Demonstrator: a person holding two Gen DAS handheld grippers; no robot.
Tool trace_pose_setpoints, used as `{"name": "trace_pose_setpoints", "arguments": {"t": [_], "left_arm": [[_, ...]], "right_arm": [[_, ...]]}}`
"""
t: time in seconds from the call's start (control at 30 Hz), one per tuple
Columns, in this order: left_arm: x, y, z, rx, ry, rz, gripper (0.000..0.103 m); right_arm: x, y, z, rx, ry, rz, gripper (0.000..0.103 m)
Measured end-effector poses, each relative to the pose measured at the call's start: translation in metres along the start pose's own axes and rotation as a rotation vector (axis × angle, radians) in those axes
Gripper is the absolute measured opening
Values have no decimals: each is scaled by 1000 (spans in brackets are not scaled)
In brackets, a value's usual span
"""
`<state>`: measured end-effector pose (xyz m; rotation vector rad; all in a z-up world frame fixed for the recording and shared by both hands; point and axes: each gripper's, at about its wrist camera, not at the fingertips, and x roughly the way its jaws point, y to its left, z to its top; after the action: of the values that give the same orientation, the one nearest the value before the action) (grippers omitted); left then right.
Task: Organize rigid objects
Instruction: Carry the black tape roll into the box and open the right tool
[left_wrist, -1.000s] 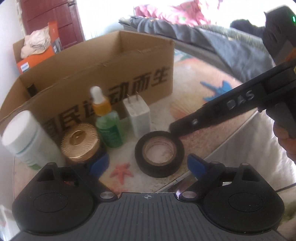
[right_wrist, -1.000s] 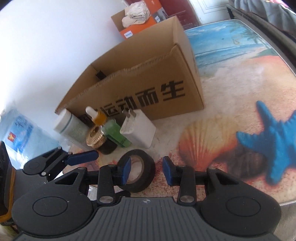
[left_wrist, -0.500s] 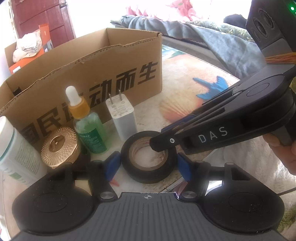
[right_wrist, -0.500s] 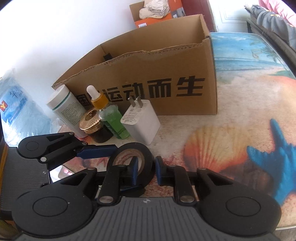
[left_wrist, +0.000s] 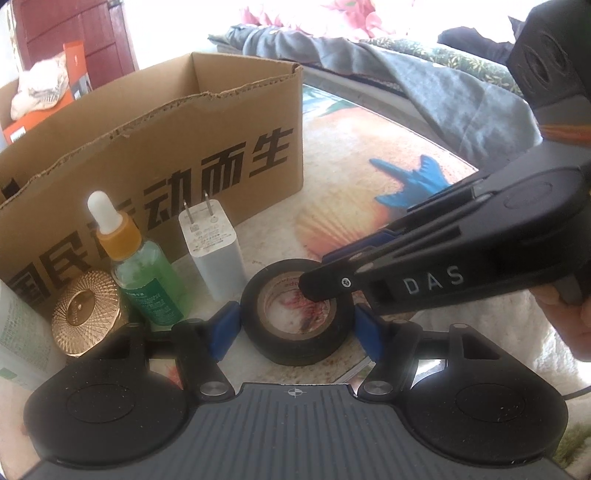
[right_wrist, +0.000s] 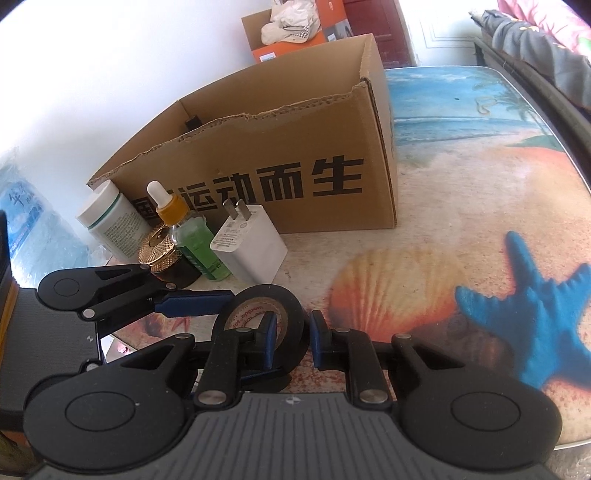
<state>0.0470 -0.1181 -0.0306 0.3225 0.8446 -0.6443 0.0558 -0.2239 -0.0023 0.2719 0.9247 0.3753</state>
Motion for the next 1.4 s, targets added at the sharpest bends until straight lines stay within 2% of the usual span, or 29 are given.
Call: {"name": "trace_pose_setpoints", "arguments": {"t": [0.3, 0.57, 0.7, 0.83, 1.03, 1.13, 1.27, 1.4], "left_arm": [[0, 1, -1, -18, -17, -1, 66], [-9, -8, 0, 16, -48, 23, 66], [-23, -11, 4, 20, -91, 27, 66], [-49, -13, 15, 44, -173, 53, 66], [-91, 0, 43, 63, -322, 151, 66], [-105, 17, 64, 59, -349, 208, 66], [-108, 52, 93, 31, -324, 256, 66], [-87, 94, 120, -3, -238, 280, 66]], "right_arm": [[1, 1, -1, -25, -17, 3, 21], [-9, 5, -2, -37, -42, -7, 21], [-25, 10, 2, -44, -82, -11, 21], [-51, 24, 12, -94, -153, -23, 21], [-84, 56, 52, -242, -291, -21, 21], [-86, 69, 84, -312, -326, 7, 21], [-70, 85, 132, -382, -313, 69, 21], [-27, 90, 186, -379, -220, 132, 21]]}}
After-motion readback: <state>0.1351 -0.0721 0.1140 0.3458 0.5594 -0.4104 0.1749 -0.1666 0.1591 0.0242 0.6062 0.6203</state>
